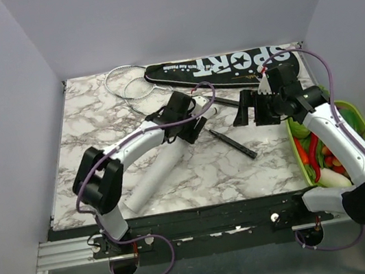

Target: Pack up the badminton gear

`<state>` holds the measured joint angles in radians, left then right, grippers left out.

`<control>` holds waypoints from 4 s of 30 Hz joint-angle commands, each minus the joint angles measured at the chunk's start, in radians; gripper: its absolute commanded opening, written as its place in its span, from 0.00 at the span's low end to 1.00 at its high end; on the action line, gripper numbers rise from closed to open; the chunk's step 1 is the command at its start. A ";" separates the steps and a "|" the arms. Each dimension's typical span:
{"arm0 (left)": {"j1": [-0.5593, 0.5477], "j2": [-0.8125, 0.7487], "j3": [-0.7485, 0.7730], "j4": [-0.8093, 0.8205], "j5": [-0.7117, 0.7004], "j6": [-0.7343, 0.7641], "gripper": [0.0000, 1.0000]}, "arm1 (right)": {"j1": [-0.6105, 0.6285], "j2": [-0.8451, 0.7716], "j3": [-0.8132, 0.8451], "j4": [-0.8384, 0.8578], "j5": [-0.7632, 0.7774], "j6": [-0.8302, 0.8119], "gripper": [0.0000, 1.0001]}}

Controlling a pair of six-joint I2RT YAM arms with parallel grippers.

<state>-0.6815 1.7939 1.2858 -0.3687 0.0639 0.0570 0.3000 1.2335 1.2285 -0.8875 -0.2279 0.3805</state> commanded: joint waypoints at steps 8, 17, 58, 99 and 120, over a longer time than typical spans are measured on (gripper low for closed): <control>-0.096 -0.376 -0.149 -0.133 0.232 -0.002 0.00 | 0.007 -0.158 -0.030 0.005 -0.393 -0.015 0.89; -0.156 -0.649 -0.359 0.036 0.395 -0.054 0.00 | 0.037 -0.174 -0.047 0.065 -0.615 -0.011 0.68; -0.187 -0.824 -0.494 0.226 0.373 -0.152 0.00 | 0.301 -0.009 -0.038 0.283 -0.676 0.178 0.29; -0.204 -1.021 -0.551 0.102 0.093 -0.115 0.00 | 0.165 0.129 -0.204 0.183 -0.116 0.179 0.01; -0.202 -1.047 -0.507 0.048 0.044 -0.126 0.00 | 0.235 0.409 0.004 0.136 0.013 0.175 0.73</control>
<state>-0.8848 0.7704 0.7464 -0.2310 0.1486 -0.0219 0.5289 1.6478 1.0698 -0.6956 -0.2726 0.5949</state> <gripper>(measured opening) 0.725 0.703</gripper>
